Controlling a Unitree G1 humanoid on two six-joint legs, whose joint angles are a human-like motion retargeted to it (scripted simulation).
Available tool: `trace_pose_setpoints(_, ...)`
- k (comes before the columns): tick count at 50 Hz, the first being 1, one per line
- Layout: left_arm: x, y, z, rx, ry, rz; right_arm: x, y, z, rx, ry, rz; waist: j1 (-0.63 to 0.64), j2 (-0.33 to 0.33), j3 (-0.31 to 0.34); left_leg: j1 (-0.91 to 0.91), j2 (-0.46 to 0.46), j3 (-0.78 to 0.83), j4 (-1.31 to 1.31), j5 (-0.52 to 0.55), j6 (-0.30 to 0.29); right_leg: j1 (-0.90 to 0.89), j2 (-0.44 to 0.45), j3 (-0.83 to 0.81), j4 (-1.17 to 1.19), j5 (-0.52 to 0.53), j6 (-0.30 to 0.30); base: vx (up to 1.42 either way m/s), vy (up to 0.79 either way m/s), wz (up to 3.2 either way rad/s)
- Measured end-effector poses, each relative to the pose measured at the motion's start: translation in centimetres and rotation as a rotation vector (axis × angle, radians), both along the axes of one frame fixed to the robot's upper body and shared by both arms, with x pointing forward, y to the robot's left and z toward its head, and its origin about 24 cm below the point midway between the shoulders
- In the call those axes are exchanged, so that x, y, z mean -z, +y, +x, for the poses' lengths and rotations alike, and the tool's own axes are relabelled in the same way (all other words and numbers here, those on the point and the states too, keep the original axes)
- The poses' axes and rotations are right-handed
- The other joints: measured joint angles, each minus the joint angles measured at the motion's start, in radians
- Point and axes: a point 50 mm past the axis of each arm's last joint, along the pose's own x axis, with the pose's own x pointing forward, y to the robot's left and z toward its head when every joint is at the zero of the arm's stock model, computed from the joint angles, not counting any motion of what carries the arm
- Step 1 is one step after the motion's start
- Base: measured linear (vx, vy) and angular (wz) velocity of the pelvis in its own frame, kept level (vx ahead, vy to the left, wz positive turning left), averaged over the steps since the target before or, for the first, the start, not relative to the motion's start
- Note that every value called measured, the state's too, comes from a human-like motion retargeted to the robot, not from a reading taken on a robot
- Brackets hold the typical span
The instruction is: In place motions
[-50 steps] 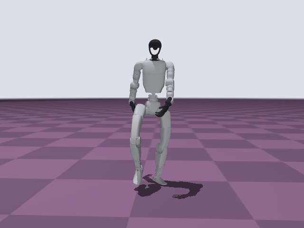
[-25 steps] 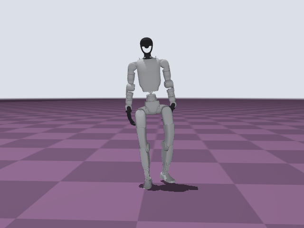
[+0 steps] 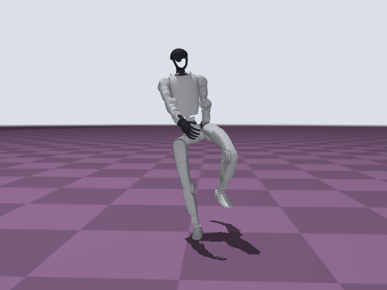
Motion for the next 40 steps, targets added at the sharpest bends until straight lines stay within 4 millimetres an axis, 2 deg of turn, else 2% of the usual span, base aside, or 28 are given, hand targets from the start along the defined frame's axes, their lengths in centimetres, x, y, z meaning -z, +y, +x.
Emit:
trace_pose_setpoints(3,0.9,0.1,1.2,-0.025,-0.064,0.025,1.8,0.7,-1.8,-0.027,0.08,0.115,-0.046,0.004,-0.065,0.079,-0.009,-0.008,-0.083,-0.002,-0.004,0.011,0.014,-0.061,-0.035,-0.003,0.008,0.09,-0.01,0.99)
trace_pose_setpoints(6,1.7,0.2,2.7,-0.038,-0.12,0.037,4.9,0.9,-5.4,-0.024,0.22,0.189,-0.104,0.007,-0.137,0.171,-0.051,-0.036,-0.198,0.01,-0.034,0.019,0.025,-0.119,-0.07,-0.003,0.023,0.16,0.01,1.0)
trace_pose_setpoints(10,3.4,0.1,5.9,-0.061,-0.256,0.043,8.5,0.5,-10.6,-0.006,0.388,0.136,-0.185,0.014,-0.189,0.34,-0.153,-0.079,-0.425,0.046,-0.072,0.031,0.032,-0.182,-0.1,-0.003,0.047,0.1,0.0,0.8)
trace_pose_setpoints(15,5.0,0.4,9.9,-0.078,-0.426,0.056,11.3,0.1,-16.1,-0.038,0.534,0.031,-0.268,0.021,-0.212,0.574,-0.291,-0.165,-0.819,0.122,-0.102,0.042,0.041,-0.231,-0.116,-0.011,0.065,0.05,0.03,0.5)
trace_pose_setpoints(20,5.6,0.9,12.2,-0.078,-0.495,0.065,12.7,-0.5,-20.0,-0.014,0.64,0.024,-0.336,0.062,-0.243,0.74,-0.345,-0.252,-1.159,0.149,-0.131,0.038,0.079,-0.274,-0.131,-0.015,0.077,0.07,0.11,0.37)
trace_pose_setpoints(25,5.9,1.4,13.6,-0.07,-0.543,0.095,13.2,-1.3,-21.7,-0.026,0.685,-0.018,-0.37,0.099,-0.219,0.878,-0.347,-0.232,-1.39,0.022,-0.126,0.048,0.119,-0.275,-0.128,-0.017,0.087,0.02,0.17,-0.05)
trace_pose_setpoints(30,5.8,1.3,13.3,-0.052,-0.516,0.087,13.6,-2.8,-24.2,0.01,0.764,-0.032,-0.43,0.113,-0.232,0.918,-0.342,-0.21,-1.486,-0.001,-0.127,0.039,0.118,-0.291,-0.111,-0.026,0.103,0.07,0.2,0.13)
trace_pose_setpoints(35,5.5,1.9,12.8,-0.017,-0.458,0.094,14.1,-3.9,-28.1,0.067,0.861,-0.009,-0.454,0.123,-0.208,0.963,-0.354,-0.215,-1.52,-0.016,-0.09,0.006,0.109,-0.255,0.0,-0.05,0.103,0.06,0.24,-0.32)
trace_pose_setpoints(37,5.7,1.6,13.6,-0.021,-0.461,0.107,14.2,-4.5,-30.1,0.087,0.907,-0.011,-0.468,0.135,-0.189,0.978,-0.343,-0.222,-1.519,-0.027,-0.086,-0.04,0.104,-0.247,0.111,0.005,0.084,0.04,0.27,-0.32)
trace_pose_setpoints(40,6.3,0.6,16.9,-0.086,-0.532,0.103,14.1,-5.7,-33.3,0.096,0.994,-0.052,-0.49,0.176,-0.175,0.971,-0.298,-0.198,-1.516,-0.041,-0.085,-0.211,0.085,-0.235,0.403,0.249,0.02,-0.06,0.18,-0.56)
